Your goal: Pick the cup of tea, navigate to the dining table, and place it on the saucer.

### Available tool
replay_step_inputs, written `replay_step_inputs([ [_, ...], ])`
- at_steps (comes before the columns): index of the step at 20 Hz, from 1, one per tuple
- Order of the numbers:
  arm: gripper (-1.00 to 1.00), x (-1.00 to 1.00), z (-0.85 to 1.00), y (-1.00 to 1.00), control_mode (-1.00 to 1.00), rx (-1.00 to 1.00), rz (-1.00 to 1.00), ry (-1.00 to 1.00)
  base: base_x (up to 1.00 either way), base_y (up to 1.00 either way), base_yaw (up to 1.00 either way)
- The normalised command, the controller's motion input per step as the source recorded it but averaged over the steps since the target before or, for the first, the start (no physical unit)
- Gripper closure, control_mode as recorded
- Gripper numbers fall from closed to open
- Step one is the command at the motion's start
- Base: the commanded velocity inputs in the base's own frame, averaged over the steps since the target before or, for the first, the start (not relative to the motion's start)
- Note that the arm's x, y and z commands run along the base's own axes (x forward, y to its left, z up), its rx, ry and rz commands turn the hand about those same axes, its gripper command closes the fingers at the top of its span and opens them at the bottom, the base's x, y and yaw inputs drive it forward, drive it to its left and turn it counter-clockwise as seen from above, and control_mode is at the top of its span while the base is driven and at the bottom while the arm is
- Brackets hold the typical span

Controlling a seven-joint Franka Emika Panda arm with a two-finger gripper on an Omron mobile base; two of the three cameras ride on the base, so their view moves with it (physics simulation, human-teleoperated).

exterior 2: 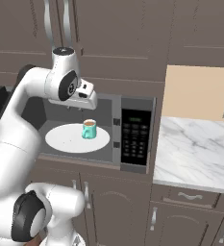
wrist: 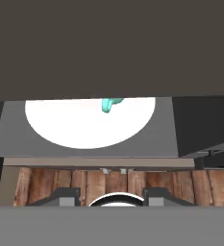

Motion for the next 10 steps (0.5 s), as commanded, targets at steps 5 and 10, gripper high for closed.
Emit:
replay_step_inputs([
  [5, -1.00, 0.00, 0.00, 0.00, -1.00, 0.00, 0.00, 0.04, 0.00, 0.00, 0.00],
  [10, -1.00, -0.24, -0.20, 0.00, -1.00, -0.02, 0.00, 0.03, 0.00, 0.00, 0.00],
])
